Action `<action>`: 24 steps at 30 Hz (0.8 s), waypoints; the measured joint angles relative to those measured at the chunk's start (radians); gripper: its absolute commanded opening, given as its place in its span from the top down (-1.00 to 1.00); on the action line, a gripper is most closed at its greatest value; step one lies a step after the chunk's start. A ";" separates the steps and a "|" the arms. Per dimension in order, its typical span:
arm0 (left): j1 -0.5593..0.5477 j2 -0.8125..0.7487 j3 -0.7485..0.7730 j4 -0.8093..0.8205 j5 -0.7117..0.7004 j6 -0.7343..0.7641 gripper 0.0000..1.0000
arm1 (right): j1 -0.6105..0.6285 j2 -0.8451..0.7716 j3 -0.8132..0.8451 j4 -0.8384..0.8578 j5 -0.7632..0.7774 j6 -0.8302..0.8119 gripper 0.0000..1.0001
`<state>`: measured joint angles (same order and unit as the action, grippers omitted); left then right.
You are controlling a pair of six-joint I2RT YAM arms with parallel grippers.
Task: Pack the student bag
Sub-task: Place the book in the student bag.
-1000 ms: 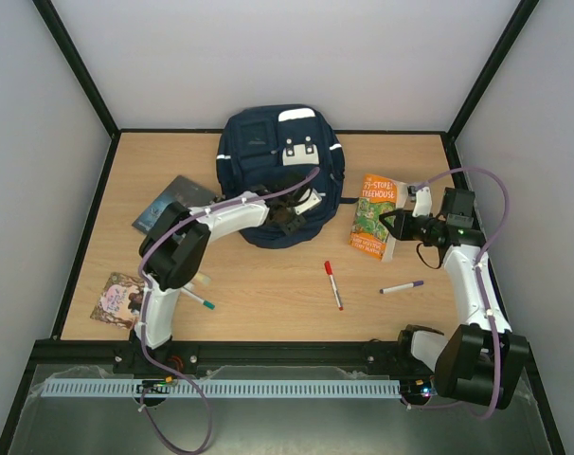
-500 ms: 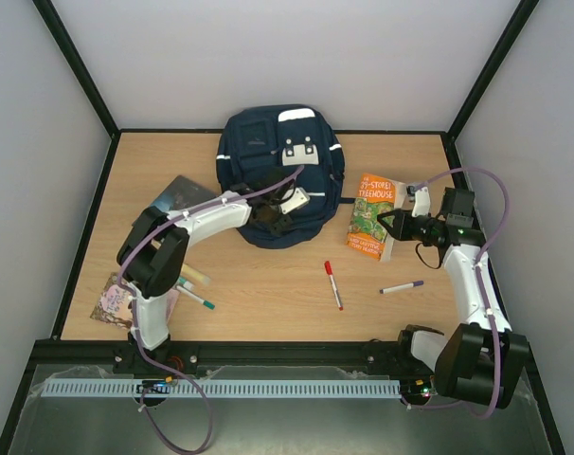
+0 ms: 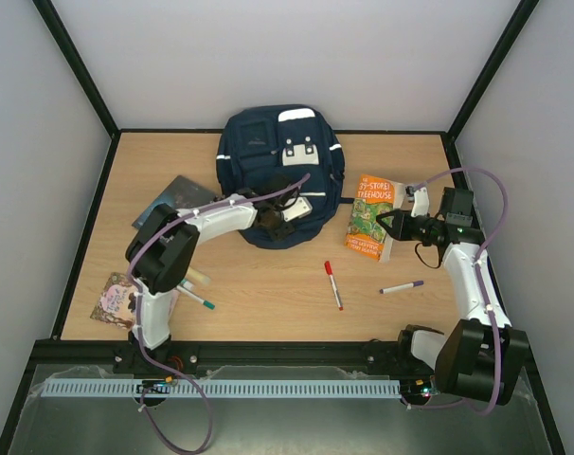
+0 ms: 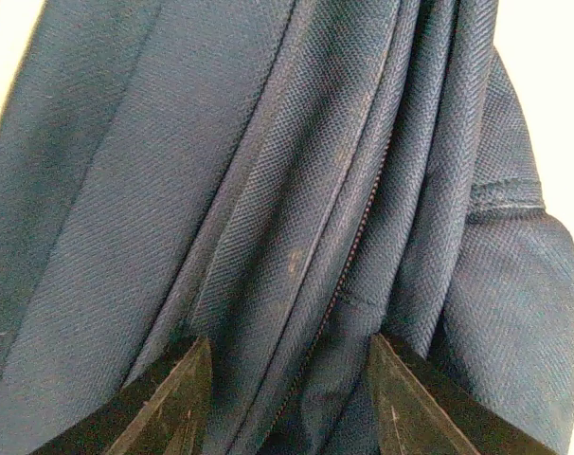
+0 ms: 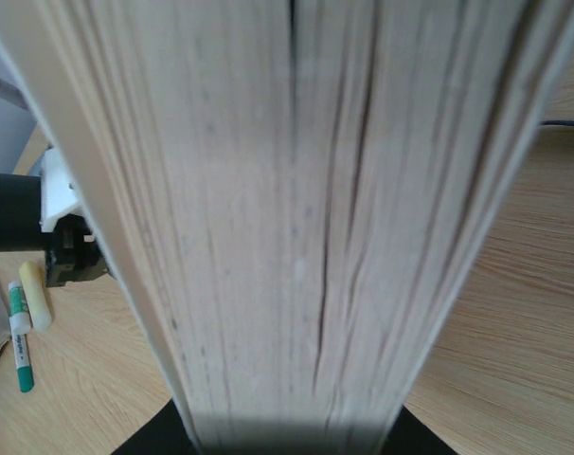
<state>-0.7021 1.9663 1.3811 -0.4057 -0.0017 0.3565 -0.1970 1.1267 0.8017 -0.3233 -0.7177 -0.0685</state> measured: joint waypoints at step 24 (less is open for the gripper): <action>-0.048 -0.040 -0.043 0.065 0.130 0.060 -0.13 | 0.000 0.000 0.000 0.000 -0.008 -0.003 0.98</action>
<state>-0.7502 1.9263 1.3384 -0.3408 0.1287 0.4168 -0.1970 1.1267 0.8017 -0.3233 -0.7254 -0.0715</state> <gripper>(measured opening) 0.575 0.221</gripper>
